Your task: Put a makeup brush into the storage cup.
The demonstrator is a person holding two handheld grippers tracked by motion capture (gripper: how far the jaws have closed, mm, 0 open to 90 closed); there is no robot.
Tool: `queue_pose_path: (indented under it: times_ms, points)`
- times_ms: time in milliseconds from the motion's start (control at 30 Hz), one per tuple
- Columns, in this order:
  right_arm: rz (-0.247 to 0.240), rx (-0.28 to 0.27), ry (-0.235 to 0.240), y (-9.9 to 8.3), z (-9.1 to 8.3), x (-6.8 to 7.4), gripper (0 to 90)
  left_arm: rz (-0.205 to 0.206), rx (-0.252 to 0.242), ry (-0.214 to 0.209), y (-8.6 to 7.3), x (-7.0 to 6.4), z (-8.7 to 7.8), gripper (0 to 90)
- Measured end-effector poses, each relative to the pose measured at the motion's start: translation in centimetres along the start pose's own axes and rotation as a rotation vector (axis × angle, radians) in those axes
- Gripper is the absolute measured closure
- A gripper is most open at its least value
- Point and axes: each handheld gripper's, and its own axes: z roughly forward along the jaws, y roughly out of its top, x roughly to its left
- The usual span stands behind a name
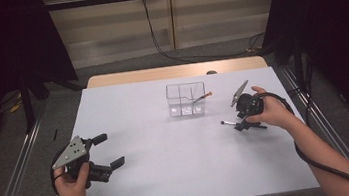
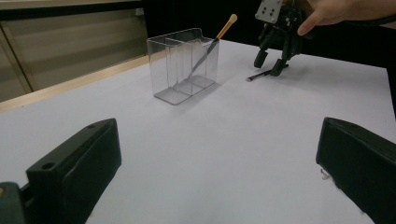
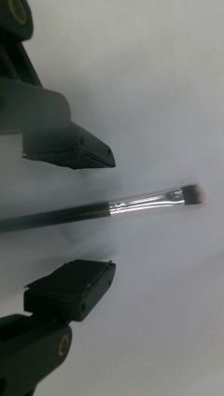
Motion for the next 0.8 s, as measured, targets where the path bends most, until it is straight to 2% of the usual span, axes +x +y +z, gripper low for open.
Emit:
queue_pose_path:
  times_ms: [200,333,533,600,667,800]
  points:
    - [-0.012,0.025,0.006,0.24,0.18,-0.15,48.3,-0.001,0.001,-0.004,-0.09,0.08,0.06,0.1]
    - [-0.006,0.034,0.028,0.35,0.2,-0.23,55.5,-0.002,0.002,-0.006,-0.11,0.12,0.08,0.1]
    - [0.015,0.049,0.037,0.56,0.26,-0.27,56.9,-0.007,-0.003,-0.007,-0.09,0.12,0.03,0.3]
    - [0.02,0.055,0.037,0.62,0.24,-0.2,60.8,0.002,0.0,-0.003,-0.11,0.19,0.02,0.3]
    - [0.029,0.054,0.046,0.66,0.2,-0.15,68.7,-0.012,-0.004,-0.01,-0.2,0.13,0.17,0.3]
    - [0.009,0.069,0.054,0.92,0.23,0.05,76.7,-0.003,0.001,-0.014,-0.19,0.2,0.25,0.3]
